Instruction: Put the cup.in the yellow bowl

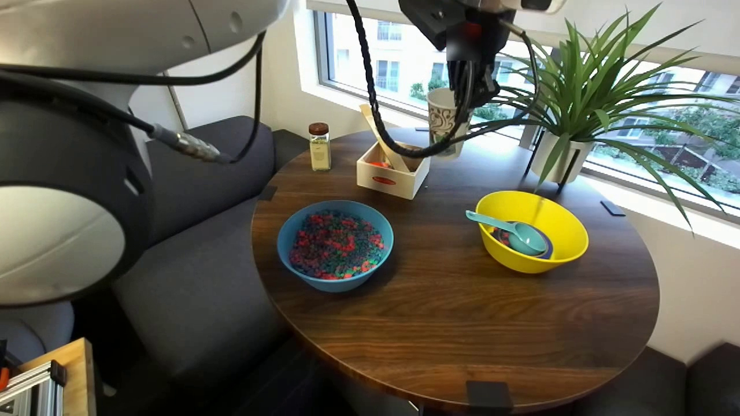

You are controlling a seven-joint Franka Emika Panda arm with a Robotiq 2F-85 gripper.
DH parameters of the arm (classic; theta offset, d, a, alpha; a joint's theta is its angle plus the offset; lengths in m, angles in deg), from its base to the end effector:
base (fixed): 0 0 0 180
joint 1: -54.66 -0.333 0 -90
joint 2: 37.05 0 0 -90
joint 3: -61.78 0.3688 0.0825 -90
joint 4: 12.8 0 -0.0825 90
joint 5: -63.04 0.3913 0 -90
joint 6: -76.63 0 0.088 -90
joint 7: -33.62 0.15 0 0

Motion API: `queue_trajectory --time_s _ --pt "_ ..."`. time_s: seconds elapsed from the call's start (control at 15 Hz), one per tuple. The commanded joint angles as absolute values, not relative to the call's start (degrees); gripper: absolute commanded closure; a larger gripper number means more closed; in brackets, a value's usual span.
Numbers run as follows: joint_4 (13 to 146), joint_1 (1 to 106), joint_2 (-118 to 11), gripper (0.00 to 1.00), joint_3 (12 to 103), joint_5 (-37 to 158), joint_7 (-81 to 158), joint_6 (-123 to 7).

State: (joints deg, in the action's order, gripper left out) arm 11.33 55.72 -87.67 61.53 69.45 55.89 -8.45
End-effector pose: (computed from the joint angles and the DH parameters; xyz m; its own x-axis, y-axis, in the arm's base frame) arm 0.8066 0.0011 0.5548 0.9134 -0.3868 0.1268 -0.3652 -0.9163 -0.1647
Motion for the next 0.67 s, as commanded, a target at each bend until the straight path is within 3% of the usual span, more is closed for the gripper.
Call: queue_trajectory --time_s 0.0,0.6 --pt "11.4 56.2 -83.8 0.99 62.4 71.1 63.1 -9.3" --pt "14.0 61.3 -81.6 0.99 62.3 74.7 81.1 -13.9"
